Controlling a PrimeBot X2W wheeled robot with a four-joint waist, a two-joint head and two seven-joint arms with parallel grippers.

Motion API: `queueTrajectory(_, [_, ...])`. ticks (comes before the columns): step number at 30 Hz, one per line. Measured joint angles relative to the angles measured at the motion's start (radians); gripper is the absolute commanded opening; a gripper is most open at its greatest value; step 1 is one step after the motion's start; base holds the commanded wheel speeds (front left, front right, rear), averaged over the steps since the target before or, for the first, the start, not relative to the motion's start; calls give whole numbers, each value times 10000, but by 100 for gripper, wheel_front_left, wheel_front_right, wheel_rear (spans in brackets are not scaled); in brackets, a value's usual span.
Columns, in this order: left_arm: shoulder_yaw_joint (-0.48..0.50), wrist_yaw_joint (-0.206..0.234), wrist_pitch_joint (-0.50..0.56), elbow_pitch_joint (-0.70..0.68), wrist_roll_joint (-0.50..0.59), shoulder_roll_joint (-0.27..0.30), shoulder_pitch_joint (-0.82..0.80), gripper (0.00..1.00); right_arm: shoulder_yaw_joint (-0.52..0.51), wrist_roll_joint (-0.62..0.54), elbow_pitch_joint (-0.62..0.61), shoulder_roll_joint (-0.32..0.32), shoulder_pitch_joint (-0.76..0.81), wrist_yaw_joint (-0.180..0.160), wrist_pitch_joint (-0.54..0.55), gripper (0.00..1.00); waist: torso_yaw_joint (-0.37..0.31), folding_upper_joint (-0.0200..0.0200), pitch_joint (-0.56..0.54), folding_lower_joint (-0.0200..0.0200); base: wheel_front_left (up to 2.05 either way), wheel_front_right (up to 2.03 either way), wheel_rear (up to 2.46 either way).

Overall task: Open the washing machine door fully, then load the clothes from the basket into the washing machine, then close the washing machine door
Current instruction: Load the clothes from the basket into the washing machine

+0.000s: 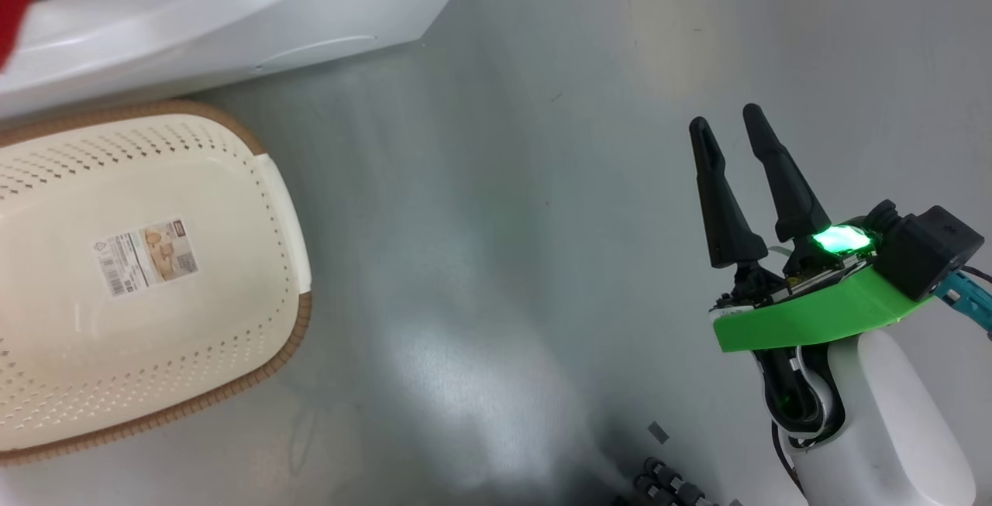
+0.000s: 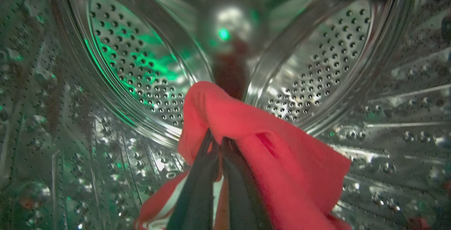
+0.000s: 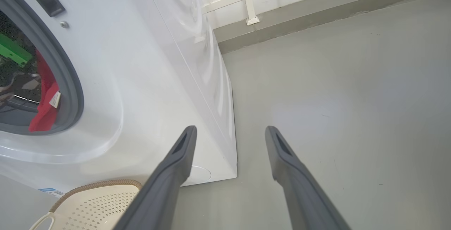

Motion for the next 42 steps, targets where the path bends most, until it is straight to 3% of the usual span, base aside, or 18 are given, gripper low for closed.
queueTrajectory(3, [307,407,-6,-1101,272,6,66,0,25,0,6,12,-16,0,0,100,-3,0,107,0,0,0,0])
queueTrajectory(4, [341,445,-35,-1317,330,-65,174,18,31,0,15,12,-21,0,0,100,18,0,110,0,0,0,0])
queueTrajectory(5, [341,493,-46,-1319,330,-140,340,67,40,-2,29,12,-24,0,0,100,38,0,92,0,0,0,0])
queueTrajectory(6, [332,516,-46,-1195,328,-259,591,100,48,-2,42,8,-23,0,0,100,60,0,59,0,0,0,0])
queueTrajectory(10, [159,608,-40,-936,397,-813,1701,100,59,-2,81,-52,-22,0,0,100,231,0,-135,0,0,0,0])
queueTrajectory(18, [-65,556,-27,-779,395,-909,1865,100,69,-2,140,-178,-18,0,0,100,500,0,-503,0,0,0,0])
queueTrajectory(31, [-395,-146,-27,-826,297,-1005,2703,100,117,-2,238,-272,30,0,0,100,771,0,-1092,0,0,0,0])
queueTrajectory(36, [-387,-598,-29,-1423,215,-899,3336,100,130,-2,272,-353,35,0,0,100,911,0,-1324,0,0,0,0])
queueTrajectory(42, [-311,-807,-29,-2255,111,-742,4387,100,123,-2,284,-382,48,0,0,100,1020,0,-1528,0,0,0,0])
